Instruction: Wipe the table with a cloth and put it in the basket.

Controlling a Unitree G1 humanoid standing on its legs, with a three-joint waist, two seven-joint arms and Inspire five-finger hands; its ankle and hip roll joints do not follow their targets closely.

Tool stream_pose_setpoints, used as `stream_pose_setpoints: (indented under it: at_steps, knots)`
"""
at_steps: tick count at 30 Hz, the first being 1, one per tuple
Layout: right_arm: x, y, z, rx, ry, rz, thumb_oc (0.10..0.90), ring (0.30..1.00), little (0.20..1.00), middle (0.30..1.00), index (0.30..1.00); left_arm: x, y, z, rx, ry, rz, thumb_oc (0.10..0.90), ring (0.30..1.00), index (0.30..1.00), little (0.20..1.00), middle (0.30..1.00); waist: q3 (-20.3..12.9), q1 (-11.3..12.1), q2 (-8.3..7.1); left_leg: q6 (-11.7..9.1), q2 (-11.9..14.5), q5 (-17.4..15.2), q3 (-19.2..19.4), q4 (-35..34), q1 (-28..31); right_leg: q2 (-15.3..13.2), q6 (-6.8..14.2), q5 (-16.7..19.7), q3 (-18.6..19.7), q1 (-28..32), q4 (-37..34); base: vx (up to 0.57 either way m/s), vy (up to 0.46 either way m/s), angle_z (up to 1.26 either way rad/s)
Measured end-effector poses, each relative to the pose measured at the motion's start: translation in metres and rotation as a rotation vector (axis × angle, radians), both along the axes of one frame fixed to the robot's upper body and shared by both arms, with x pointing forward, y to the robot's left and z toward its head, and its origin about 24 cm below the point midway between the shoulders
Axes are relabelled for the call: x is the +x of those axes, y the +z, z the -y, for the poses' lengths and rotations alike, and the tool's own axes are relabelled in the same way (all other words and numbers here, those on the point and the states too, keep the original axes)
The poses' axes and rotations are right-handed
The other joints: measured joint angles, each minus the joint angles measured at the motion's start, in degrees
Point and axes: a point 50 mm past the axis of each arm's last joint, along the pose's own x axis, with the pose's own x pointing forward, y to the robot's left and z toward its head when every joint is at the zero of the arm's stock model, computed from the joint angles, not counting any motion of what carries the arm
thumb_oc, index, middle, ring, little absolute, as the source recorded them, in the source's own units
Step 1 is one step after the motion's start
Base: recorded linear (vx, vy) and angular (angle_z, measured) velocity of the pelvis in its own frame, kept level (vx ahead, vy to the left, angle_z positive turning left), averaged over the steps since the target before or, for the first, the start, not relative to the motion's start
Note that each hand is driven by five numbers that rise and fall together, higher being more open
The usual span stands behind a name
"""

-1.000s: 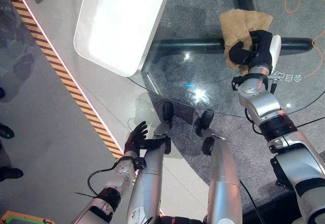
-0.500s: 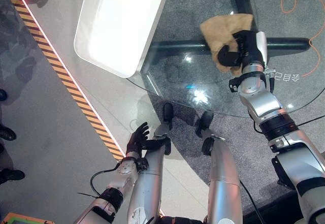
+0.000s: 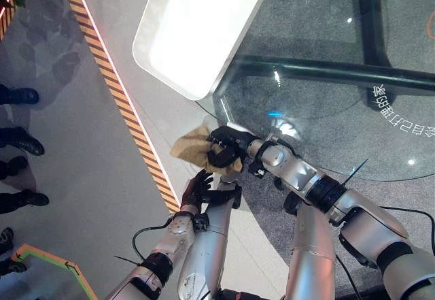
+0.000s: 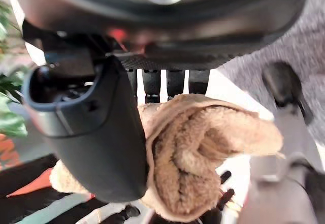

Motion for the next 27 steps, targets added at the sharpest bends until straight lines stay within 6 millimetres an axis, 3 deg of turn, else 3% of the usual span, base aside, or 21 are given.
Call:
stream_pose_setpoints:
  at_steps: [7, 21, 27]
  knots:
    - [0.009, 0.006, 0.021, -0.014, -0.082, 0.03, 0.1, 0.3, 0.2, 0.3, 0.3, 0.002, 0.003, -0.007, 0.018, 0.001, 0.014, 0.8, 0.9, 0.9, 0.9, 0.9, 0.5, -0.2, -0.89, 0.4, -0.7, 0.0, 0.1, -0.4, -0.1, -0.7, 0.8, 0.3, 0.2, 0.0, 0.0, 0.0, -0.002, 0.01]
    - [0.01, 0.009, 0.022, 0.044, -0.096, 0.036, 0.1, 0.3, 0.2, 0.3, 0.3, 0.002, 0.004, -0.016, 0.042, 0.009, 0.018, 0.8, 0.9, 0.9, 0.9, 0.9, 0.9, -1.6, -1.53, 0.9, -0.7, 0.4, 0.4, 0.5, -0.1, -0.7, 1.0, 0.5, 0.4, 0.1, 0.0, 0.0, -0.002, 0.0]
    - [0.005, 0.018, 0.021, 0.068, -0.019, 0.008, 0.1, 0.3, 0.2, 0.3, 0.3, 0.003, 0.004, -0.019, 0.046, 0.017, 0.02, 0.8, 0.9, 0.9, 0.9, 0.9, 1.3, -1.8, -2.17, 1.0, -0.6, 0.1, 0.7, 0.6, 0.5, -0.6, 1.0, 0.9, 0.7, 0.6, -0.1, 0.0, -0.007, -0.01]
